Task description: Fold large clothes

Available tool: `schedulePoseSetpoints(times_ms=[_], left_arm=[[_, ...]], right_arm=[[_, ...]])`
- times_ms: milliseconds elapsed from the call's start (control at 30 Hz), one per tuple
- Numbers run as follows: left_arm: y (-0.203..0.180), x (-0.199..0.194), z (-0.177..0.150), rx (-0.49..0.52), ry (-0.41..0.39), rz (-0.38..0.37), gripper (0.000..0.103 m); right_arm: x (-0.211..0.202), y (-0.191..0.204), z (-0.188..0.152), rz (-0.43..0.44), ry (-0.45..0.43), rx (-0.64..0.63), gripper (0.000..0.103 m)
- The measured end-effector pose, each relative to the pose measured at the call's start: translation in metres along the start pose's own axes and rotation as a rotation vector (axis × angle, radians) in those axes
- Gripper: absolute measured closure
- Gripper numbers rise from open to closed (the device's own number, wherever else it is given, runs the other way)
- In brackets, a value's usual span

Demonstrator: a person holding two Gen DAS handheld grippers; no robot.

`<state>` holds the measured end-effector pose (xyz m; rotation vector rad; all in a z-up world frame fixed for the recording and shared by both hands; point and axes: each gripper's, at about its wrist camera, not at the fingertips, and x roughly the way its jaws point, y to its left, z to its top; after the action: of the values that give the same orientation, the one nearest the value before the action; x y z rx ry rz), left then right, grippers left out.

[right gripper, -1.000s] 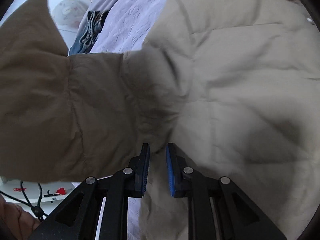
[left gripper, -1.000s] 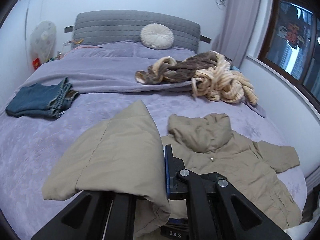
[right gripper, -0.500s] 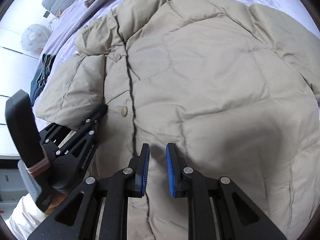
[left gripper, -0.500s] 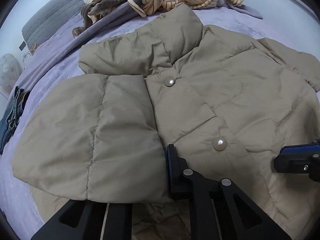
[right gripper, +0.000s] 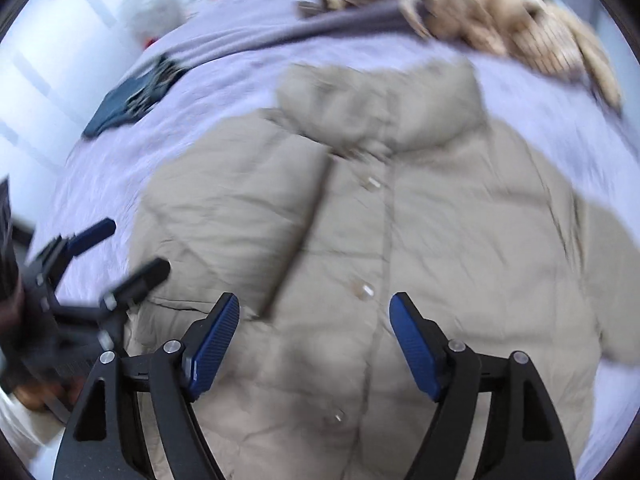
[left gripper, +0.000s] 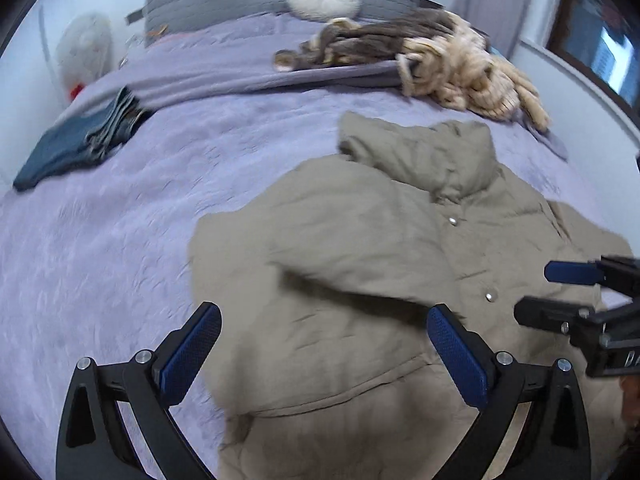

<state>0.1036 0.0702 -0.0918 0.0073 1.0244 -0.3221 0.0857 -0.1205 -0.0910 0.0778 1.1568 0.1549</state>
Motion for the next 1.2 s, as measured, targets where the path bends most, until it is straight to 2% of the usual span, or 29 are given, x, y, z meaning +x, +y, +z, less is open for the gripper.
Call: schedulePoseSetpoints(times_ms=[67, 133, 233, 300, 367, 433, 467, 500, 533, 633, 767, 900, 933, 967, 1000, 1033, 1100, 1200], left_arm=[[0.051, 0.011, 0.005, -0.16, 0.042, -0.003, 0.0], [0.094, 0.032, 0.006, -0.309, 0.1, -0.048, 0.001], [0.137, 0.067, -0.001, -0.501, 0.18, -0.214, 0.001], [0.144, 0.083, -0.004, -0.565, 0.2, -0.282, 0.002], [0.142, 0.09, -0.003, -0.569, 0.194, -0.287, 0.024], [0.136, 0.095, 0.002, -0.563, 0.192, -0.309, 0.064], [0.13, 0.094, 0.002, -0.544, 0.185, -0.312, 0.071], [0.125, 0.094, 0.009, -0.513, 0.178, -0.282, 0.072], [0.118, 0.09, 0.012, -0.463, 0.164, -0.238, 0.072], [0.105, 0.084, 0.021, -0.371, 0.149, -0.163, 0.072], [0.096, 0.087, 0.022, -0.308, 0.151, -0.08, 0.072], [0.086, 0.088, 0.022, -0.259, 0.153, 0.044, 0.072], [0.085, 0.084, 0.023, -0.251, 0.149, 0.058, 0.072], [0.084, 0.077, 0.025, -0.239, 0.14, 0.077, 0.072], [0.085, 0.071, 0.026, -0.227, 0.128, 0.093, 0.072], [0.086, 0.063, 0.027, -0.215, 0.114, 0.109, 0.072], [0.089, 0.047, 0.03, -0.205, 0.09, 0.127, 0.072], [0.092, 0.025, 0.033, -0.205, 0.062, 0.071, 0.072]], right_arm=[[0.004, 0.032, 0.004, -0.047, -0.019, -0.13, 0.022], [0.016, 0.07, 0.003, -0.116, -0.025, -0.287, 0.022], [0.036, 0.105, -0.003, -0.242, -0.032, -0.446, 0.022], [0.051, 0.111, 0.007, -0.289, -0.042, -0.468, 0.022], [0.057, 0.104, 0.024, -0.333, -0.065, -0.418, 0.022], [0.051, 0.078, 0.039, -0.345, -0.099, -0.307, 0.023], [0.045, 0.06, 0.043, -0.34, -0.116, -0.247, 0.028], [0.036, 0.039, 0.045, -0.315, -0.14, -0.171, 0.061], [0.027, 0.015, 0.045, -0.264, -0.148, -0.082, 0.1], [0.016, -0.053, 0.027, -0.203, -0.119, 0.165, 0.099], [0.035, -0.118, -0.012, -0.156, -0.008, 0.411, 0.099], [0.044, -0.142, -0.035, 0.028, 0.046, 0.527, 0.096], [0.04, -0.145, -0.036, 0.051, 0.052, 0.533, 0.086], [0.036, -0.148, -0.037, 0.05, 0.06, 0.537, 0.079], [0.03, -0.154, -0.038, 0.037, 0.063, 0.545, 0.064], [0.019, -0.163, -0.041, 0.017, 0.05, 0.569, 0.059], [0.0, -0.18, -0.049, -0.019, 0.01, 0.622, 0.059], [-0.024, -0.191, -0.056, -0.071, -0.052, 0.634, 0.06]])
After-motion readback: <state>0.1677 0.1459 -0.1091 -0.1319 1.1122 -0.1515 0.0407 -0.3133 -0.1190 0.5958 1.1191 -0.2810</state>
